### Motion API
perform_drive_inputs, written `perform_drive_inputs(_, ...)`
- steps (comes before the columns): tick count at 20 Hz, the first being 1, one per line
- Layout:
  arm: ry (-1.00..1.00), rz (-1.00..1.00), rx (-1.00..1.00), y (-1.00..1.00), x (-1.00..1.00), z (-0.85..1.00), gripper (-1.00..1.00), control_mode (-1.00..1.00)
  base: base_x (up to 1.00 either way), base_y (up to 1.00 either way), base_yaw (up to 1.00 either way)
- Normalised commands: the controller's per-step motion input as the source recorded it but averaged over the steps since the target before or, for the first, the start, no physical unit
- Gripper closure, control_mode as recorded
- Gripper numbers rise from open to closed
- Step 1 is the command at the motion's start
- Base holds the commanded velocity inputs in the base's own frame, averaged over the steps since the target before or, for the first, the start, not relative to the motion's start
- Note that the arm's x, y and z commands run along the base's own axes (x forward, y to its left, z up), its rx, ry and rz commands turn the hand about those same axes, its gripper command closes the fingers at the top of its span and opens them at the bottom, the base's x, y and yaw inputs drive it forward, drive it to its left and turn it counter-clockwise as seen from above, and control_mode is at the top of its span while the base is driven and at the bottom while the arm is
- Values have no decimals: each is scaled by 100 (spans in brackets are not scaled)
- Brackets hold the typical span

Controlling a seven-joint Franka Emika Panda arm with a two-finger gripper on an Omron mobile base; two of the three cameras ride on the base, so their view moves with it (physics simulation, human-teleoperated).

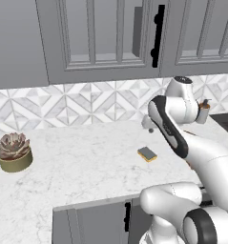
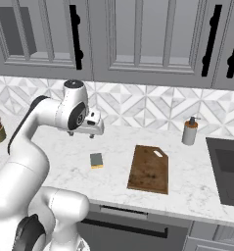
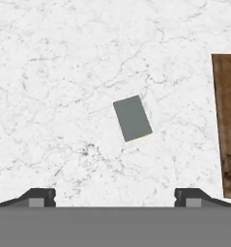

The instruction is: Pick up the sponge from the counter and clean the cutting board by briefly scrubbing or pressing down on the cutting board. Once finished, release the sponge.

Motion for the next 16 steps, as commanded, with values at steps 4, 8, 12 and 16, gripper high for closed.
perform_drive_inputs(4,0,10,-2,-3,0,-59,-100,-100,0,0,0)
perform_drive_inputs(8,0,13,-2,0,14,-52,-100,-100,0,0,0)
perform_drive_inputs(12,4,12,-1,-1,43,-41,-100,-100,0,0,0)
perform_drive_inputs(16,11,13,-5,0,59,-47,-100,-100,0,0,0)
